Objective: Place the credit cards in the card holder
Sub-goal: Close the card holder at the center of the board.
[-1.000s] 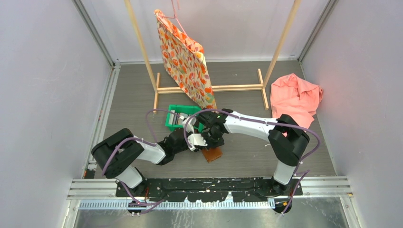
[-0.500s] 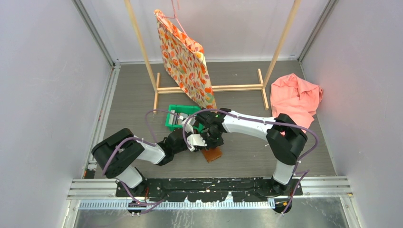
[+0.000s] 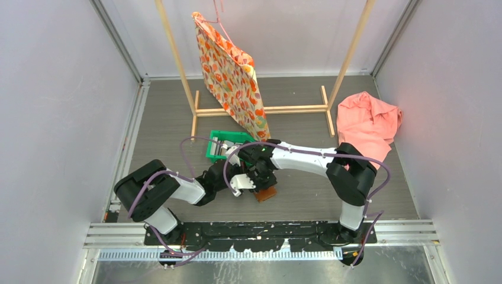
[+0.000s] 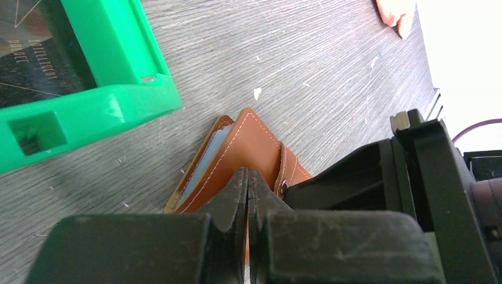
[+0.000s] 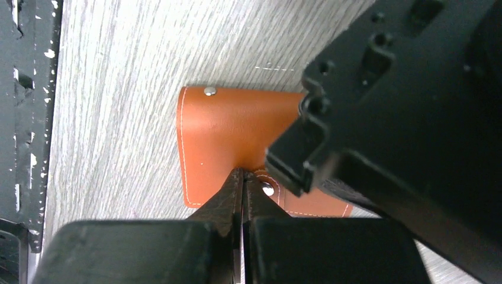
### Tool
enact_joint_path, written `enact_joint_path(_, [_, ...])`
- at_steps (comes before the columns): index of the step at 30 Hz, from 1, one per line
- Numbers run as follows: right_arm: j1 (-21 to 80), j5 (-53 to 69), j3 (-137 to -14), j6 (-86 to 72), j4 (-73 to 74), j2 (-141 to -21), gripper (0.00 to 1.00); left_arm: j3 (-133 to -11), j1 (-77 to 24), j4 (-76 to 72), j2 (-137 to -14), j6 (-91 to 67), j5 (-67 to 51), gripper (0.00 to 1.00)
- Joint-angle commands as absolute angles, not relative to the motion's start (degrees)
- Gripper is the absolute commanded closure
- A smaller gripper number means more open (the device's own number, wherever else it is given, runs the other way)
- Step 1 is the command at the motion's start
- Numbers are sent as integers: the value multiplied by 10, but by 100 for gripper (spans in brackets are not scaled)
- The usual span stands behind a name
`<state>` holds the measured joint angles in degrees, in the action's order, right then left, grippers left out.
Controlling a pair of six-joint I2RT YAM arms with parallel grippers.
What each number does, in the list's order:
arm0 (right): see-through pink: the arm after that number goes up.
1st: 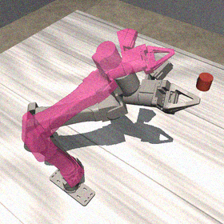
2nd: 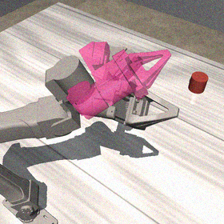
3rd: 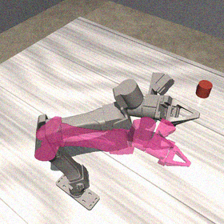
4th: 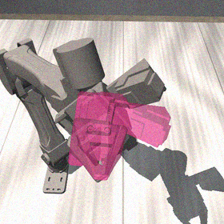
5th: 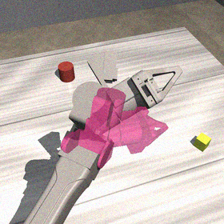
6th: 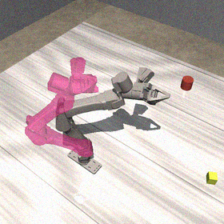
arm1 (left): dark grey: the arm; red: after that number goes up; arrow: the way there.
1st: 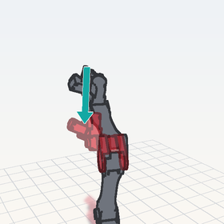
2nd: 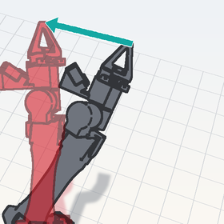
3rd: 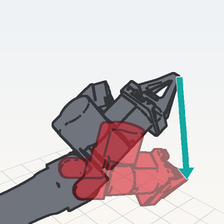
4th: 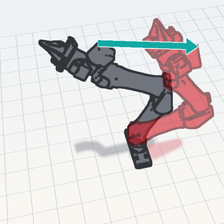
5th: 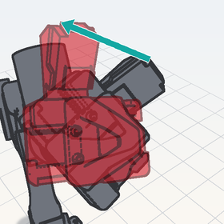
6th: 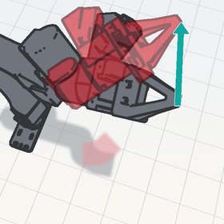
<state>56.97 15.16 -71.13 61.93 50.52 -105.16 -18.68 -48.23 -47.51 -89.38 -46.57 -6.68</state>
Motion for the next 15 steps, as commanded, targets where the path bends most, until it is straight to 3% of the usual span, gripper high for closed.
enact_joint_path(1, [593,188,-680,601,470,-1122,99,-184,-483,-470,-900,-457,-52,100])
enact_joint_path(3, [593,189,-685,596,469,-1117,94,-183,-483,-471,-899,-457,-51,100])
enact_joint_path(5, [589,199,-688,595,470,-1097,76,-183,-483,-471,-896,-457,-53,100])
enact_joint_path(7, [583,216,-694,595,480,-1072,64,-183,-482,-466,-890,-458,-53,99])
enact_joint_path(15, [531,273,-722,599,555,-966,38,-207,-481,-317,-776,-434,-41,89])
